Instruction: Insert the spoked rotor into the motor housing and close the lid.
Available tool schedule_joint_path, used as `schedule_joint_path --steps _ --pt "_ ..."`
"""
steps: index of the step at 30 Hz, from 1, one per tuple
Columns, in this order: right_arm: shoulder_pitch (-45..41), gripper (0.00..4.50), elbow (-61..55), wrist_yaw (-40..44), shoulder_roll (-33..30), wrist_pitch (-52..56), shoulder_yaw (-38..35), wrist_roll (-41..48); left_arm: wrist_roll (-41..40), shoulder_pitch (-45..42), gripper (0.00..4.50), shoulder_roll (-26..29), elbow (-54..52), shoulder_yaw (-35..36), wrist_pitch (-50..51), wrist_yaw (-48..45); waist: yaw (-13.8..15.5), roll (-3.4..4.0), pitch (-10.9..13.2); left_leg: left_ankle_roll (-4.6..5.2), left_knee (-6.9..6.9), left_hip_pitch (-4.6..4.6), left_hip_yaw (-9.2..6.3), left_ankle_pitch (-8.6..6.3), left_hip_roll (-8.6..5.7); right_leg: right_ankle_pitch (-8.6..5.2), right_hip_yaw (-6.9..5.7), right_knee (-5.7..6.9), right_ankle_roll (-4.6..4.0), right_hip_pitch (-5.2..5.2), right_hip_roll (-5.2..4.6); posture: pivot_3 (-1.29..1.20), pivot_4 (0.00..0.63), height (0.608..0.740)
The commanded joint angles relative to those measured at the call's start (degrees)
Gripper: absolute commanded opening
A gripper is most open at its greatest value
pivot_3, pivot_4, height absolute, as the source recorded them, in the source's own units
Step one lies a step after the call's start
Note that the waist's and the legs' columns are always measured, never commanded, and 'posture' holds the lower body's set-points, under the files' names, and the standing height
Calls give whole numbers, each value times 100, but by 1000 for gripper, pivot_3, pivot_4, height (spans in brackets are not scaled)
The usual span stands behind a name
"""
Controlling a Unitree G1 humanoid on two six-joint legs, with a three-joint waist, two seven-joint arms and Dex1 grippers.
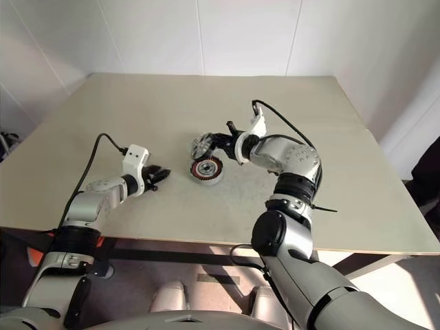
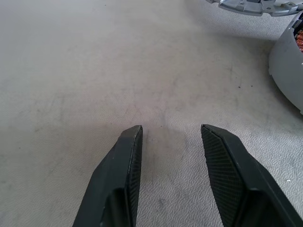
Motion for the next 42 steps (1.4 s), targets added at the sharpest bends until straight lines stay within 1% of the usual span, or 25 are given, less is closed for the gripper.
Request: schedule_joint_path --steps 1,9,14,20,27,35,42 --pt "30 256 -162 -325 475 76 -120 379 -2 -94 2064 102 -119 69 -68 -15 0 0 0 0 0 0 0 0 0 0 0 0 0 0 0 0 0 740" --pt "135 256 -203 -789 604 24 -109 850 16 -89 2064 131 -110 35 -61 -38 0 0 0 0 0 0 0 0 0 0 0 0 1 0 0 0 0 740" --pt "196 256 -243 -1220 853 -136 -150 1413 27 -41 2064 151 -156 9 -24 -53 -1 0 0 0 0 0 0 0 0 0 0 0 2 0 0 0 0 740" --pt "377 256 -227 -1571 1011 -530 18 2080 49 -7 2064 223 -200 -22 20 -89 -2 0 0 0 0 0 0 0 0 -1 0 0 2 0 0 0 0 740" --pt "603 256 -133 -1677 970 -890 472 2665 59 -8 2064 295 -229 -27 58 -136 -10 0 0 0 0 -1 0 0 0 -1 0 0 3 -1 0 0 0 740" --pt "788 256 -97 -1727 768 -1201 1008 3146 80 -39 2064 297 -206 -25 46 -150 -9 0 0 0 1 -3 0 0 0 -1 0 0 3 -2 0 0 0 740" --pt "1113 256 -89 -1855 652 -1402 1389 3506 95 -8 2064 289 -238 -54 73 -163 -10 -1 0 0 1 -3 0 0 0 -3 -1 -1 6 -1 -1 0 0 740"
